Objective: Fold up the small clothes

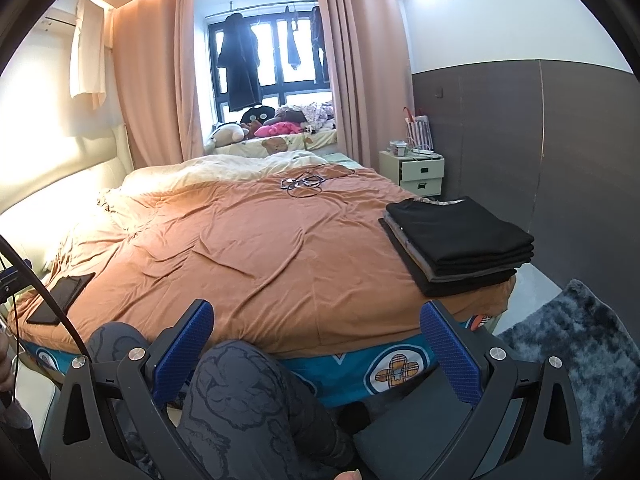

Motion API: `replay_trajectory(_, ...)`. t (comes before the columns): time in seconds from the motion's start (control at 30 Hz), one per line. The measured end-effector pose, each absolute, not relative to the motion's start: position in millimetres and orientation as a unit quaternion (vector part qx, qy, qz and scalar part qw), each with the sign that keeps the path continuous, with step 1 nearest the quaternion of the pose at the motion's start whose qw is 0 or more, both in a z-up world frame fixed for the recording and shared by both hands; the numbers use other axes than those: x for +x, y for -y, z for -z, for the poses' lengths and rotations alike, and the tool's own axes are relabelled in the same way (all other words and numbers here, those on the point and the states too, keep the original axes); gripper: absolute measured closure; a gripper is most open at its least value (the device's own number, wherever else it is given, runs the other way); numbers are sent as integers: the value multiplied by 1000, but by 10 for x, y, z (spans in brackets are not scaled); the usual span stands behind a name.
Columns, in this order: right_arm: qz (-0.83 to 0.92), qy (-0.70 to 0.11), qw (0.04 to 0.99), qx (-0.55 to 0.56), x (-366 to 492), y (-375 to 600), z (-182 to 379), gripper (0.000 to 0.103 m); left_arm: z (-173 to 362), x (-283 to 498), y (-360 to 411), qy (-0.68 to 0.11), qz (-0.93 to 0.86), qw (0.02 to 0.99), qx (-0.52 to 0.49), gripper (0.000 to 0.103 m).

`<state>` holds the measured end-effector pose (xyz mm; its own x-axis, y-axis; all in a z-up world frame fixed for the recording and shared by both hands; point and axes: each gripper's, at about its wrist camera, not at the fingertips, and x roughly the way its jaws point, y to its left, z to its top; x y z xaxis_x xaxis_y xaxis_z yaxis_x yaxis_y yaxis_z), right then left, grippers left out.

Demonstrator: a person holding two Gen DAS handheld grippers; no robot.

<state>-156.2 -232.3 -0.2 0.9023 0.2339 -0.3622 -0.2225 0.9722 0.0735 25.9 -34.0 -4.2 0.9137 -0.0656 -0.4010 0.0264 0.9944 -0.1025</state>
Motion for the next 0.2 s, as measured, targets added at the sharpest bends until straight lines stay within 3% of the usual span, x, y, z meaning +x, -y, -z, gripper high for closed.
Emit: replay_trajectory(0.2, -123, -193, 973, 15, -1552, 2349, 40, 0, 9, 224, 338, -208, 14, 977, -53, 0)
